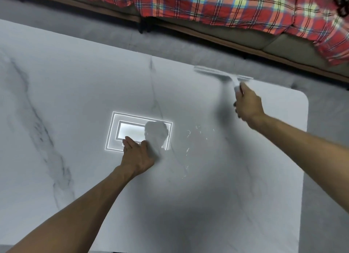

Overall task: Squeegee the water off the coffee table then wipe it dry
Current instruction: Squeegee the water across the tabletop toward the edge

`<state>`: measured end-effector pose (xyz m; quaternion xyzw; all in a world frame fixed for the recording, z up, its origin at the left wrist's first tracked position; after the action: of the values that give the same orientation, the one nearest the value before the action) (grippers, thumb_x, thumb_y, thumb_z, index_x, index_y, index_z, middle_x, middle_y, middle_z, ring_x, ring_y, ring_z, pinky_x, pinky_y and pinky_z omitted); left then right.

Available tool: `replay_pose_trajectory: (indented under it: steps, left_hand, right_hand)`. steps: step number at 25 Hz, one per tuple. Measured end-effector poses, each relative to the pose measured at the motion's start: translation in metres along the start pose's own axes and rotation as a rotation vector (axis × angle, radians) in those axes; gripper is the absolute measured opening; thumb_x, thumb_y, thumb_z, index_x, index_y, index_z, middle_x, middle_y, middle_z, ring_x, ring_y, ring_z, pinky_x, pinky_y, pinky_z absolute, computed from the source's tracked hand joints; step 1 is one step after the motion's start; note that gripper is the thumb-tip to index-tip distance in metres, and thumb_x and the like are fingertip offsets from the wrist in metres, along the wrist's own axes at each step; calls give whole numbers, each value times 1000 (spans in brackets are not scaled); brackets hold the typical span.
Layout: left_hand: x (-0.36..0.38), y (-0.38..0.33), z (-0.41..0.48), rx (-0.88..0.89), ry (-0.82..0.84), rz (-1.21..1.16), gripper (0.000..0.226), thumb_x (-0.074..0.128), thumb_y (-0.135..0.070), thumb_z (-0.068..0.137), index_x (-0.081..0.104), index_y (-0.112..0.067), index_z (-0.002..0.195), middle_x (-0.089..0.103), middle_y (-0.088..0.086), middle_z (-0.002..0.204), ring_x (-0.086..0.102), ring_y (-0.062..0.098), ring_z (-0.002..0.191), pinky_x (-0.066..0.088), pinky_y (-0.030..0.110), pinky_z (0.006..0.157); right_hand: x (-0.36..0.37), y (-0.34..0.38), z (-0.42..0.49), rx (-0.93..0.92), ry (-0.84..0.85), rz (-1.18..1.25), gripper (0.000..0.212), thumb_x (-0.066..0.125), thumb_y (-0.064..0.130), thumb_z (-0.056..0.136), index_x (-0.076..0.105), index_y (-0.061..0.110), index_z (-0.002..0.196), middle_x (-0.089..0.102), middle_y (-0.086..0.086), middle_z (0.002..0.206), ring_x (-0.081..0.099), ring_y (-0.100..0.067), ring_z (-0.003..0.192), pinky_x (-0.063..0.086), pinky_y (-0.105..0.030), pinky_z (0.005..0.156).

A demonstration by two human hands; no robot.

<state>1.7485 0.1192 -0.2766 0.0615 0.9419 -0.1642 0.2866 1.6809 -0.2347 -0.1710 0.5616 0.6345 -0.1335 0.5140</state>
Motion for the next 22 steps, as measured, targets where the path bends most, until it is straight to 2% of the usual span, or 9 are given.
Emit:
replay_pose_trajectory:
  steps: [3, 5, 7, 10, 13, 15, 17, 19, 22]
  left_hand:
    - [1, 0, 2, 18, -22, 5, 70, 59, -21, 84, 31, -9, 147, 4, 30, 155, 9, 45, 144, 19, 54, 116]
    - [2, 0, 2, 17, -10, 36, 62, 50, -17, 87, 30, -7, 145, 2, 39, 152, 4, 52, 143, 16, 54, 116]
    - [3, 1, 1, 2, 13, 45, 53, 39, -10, 86, 32, -4, 139, -2, 51, 145, -4, 60, 140, 11, 54, 117]
    - [2, -1, -2, 21, 28, 76, 46, 35, -6, 85, 35, -3, 131, -5, 54, 142, -9, 61, 138, 8, 54, 118]
    - [0, -1, -3, 7, 19, 43, 45, 35, -4, 84, 36, -1, 129, -5, 55, 141, -9, 61, 139, 9, 53, 118]
    - [0, -1, -5, 1, 12, 17, 48, 38, -5, 85, 36, 0, 132, -2, 52, 144, -5, 59, 140, 12, 54, 118]
    - [-2, 1, -7, 27, -9, 19, 55, 50, -11, 87, 37, -1, 139, 2, 39, 151, 4, 52, 143, 18, 54, 116]
    - [-5, 6, -11, 45, -50, 1, 59, 58, -13, 86, 39, -2, 141, 8, 30, 154, 11, 46, 143, 22, 53, 115]
    - [-5, 14, -17, 106, -119, 21, 39, 48, -5, 84, 47, 4, 122, 28, 35, 141, 23, 48, 135, 31, 48, 108]
  right_hand:
    - [12, 12, 31, 182, 3, 157, 25, 28, 25, 100, 52, 24, 106, 53, -14, 99, 51, -30, 83, 47, -43, 67]
    - [24, 9, 17, 147, 19, 29, 33, 28, 18, 99, 46, 21, 126, 56, -16, 103, 55, -32, 85, 51, -45, 69]
    - [35, -6, -22, 104, 52, -133, 47, 26, 22, 101, 25, 22, 148, 59, -23, 115, 62, -38, 92, 55, -50, 79]
    - [50, -52, -95, 117, 155, -204, 52, 23, 35, 102, 8, 37, 152, 60, -25, 111, 63, -42, 86, 55, -49, 82]
    - [52, -84, -162, 140, 277, -264, 55, 26, 31, 102, 2, 41, 151, 64, -12, 87, 56, -26, 65, 50, -31, 61]
    - [44, -90, -186, 171, 325, -249, 53, 29, 32, 103, 9, 39, 152, 63, -6, 76, 55, -20, 58, 45, -26, 50]
    - [27, -83, -175, 155, 272, -221, 50, 28, 39, 102, 21, 34, 151, 68, -15, 92, 63, -32, 70, 55, -36, 62]
    - [11, -63, -138, 106, 146, -201, 50, 25, 39, 103, 26, 26, 151, 66, -25, 107, 65, -42, 82, 56, -49, 76]
    - [8, -25, -71, 138, 70, -37, 47, 28, 28, 104, 25, 20, 150, 60, -24, 120, 62, -36, 88, 56, -49, 79]
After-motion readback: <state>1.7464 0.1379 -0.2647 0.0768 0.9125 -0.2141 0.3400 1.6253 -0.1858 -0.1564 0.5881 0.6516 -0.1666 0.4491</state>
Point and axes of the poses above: each hand's wrist, its own z-axis towards the middle knuckle, its own x-axis out of the palm, y = z × x, the point moved 6 cm from there along z, towards the middle knuckle
